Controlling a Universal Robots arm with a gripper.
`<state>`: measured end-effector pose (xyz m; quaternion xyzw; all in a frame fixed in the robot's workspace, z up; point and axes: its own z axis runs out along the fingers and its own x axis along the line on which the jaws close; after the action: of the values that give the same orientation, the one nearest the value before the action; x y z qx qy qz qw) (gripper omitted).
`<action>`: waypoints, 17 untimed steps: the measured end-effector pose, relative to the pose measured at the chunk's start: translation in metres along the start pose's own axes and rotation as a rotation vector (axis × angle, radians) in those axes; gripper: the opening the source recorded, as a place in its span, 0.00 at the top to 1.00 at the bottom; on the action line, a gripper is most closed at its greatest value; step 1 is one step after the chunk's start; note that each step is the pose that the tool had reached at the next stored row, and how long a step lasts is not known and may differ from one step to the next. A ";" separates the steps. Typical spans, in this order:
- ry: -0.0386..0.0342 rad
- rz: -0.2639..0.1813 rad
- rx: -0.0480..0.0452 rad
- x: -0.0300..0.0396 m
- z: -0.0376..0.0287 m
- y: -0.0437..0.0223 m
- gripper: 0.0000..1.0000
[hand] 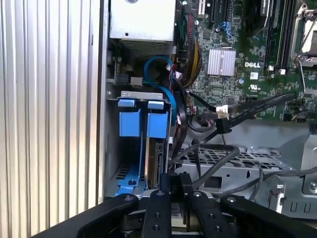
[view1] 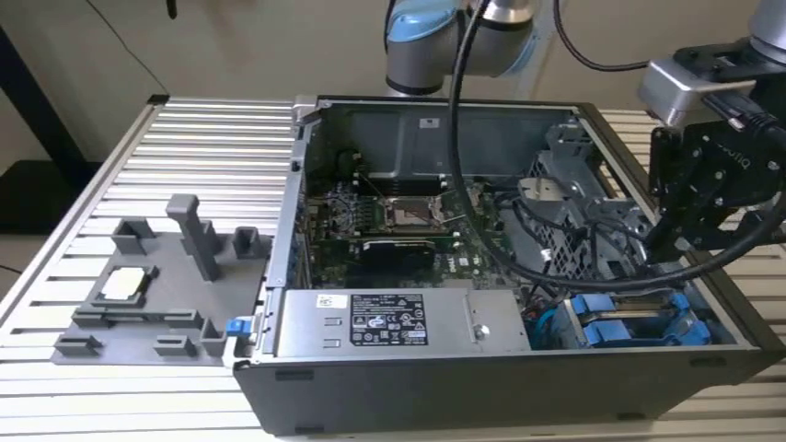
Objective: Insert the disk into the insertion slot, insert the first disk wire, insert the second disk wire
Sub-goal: 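Insert the first disk wire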
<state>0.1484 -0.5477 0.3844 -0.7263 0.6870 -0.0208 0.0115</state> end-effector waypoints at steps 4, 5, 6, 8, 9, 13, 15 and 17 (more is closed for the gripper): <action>-0.0007 0.000 -0.0107 0.0015 0.0036 -0.0072 0.81; -0.0009 0.000 -0.0145 0.0017 0.0044 -0.0088 0.81; -0.0011 0.000 -0.0197 0.0019 0.0050 -0.0103 0.81; -0.0019 0.000 -0.0338 0.0022 0.0062 -0.0141 0.81; -0.0023 0.000 -0.0417 0.0023 0.0068 -0.0161 0.81; -0.0041 -0.001 -0.0724 0.0028 0.0091 -0.0233 0.81; -0.0050 -0.001 -0.0864 0.0029 0.0102 -0.0253 0.81; -0.0054 -0.001 -0.0990 0.0030 0.0108 -0.0267 0.81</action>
<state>0.1757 -0.5493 0.3749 -0.7263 0.6868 0.0152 -0.0226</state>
